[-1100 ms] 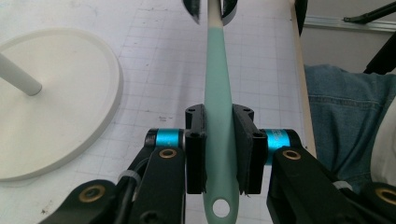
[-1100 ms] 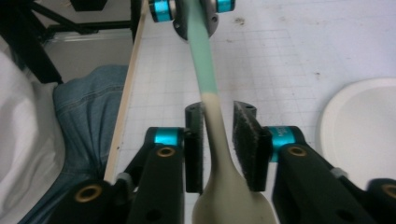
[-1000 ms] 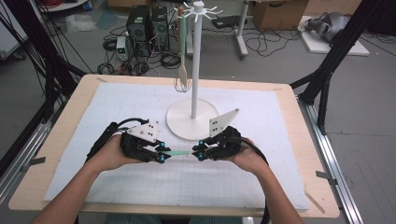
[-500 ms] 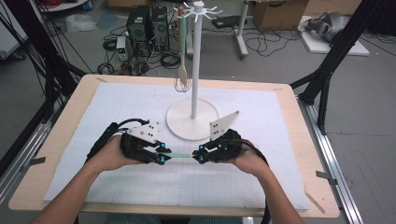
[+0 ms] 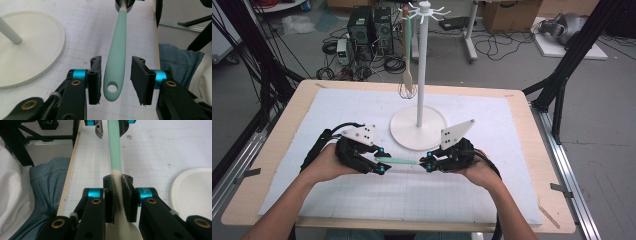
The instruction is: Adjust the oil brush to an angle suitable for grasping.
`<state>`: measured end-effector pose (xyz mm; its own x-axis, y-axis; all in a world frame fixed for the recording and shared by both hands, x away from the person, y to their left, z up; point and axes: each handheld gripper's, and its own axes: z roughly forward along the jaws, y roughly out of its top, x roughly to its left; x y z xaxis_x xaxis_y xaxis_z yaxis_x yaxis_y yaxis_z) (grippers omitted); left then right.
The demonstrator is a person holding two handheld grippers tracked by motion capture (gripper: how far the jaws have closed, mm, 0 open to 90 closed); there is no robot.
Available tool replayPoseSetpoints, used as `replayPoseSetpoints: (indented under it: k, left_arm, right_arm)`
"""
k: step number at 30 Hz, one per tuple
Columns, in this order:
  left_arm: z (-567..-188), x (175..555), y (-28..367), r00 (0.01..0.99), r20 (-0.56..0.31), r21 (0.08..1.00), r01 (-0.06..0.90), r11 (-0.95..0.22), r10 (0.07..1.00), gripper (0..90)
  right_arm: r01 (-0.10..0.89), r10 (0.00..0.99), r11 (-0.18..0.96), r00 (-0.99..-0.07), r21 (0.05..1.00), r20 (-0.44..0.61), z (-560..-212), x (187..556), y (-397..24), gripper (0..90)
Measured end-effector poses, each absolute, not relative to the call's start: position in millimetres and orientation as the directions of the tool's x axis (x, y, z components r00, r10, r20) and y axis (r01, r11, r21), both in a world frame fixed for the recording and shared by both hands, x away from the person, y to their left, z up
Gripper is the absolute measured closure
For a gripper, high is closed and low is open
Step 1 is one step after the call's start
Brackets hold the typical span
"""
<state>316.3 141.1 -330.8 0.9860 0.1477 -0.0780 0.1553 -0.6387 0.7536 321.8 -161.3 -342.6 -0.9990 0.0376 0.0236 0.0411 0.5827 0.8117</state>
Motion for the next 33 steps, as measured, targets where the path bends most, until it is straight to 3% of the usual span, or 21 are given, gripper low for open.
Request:
replayPoseSetpoints:
  k: [5,17,33]
  left_arm:
    - [-330.6,317.4,142.3,0.986,-0.076,0.756,0.156,-0.636,0.151,71.8]
    - [-331.4,313.0,140.0,0.995,-0.016,0.747,0.077,-0.66,0.097,75.1]
    - [-329.5,318.6,146.0,0.985,-0.109,0.763,0.169,-0.624,0.134,73.5]
  right_arm:
    - [0.034,0.036,0.583,-0.999,0.811,0.015,-343.0,320.9,-161.1,82.0]
    - [0.029,0.033,0.611,-0.999,0.791,0.011,-345.6,320.2,-159.7,81.4]
    - [-0.054,0.036,0.623,-0.995,0.781,-0.097,-342.0,313.3,-155.4,82.0]
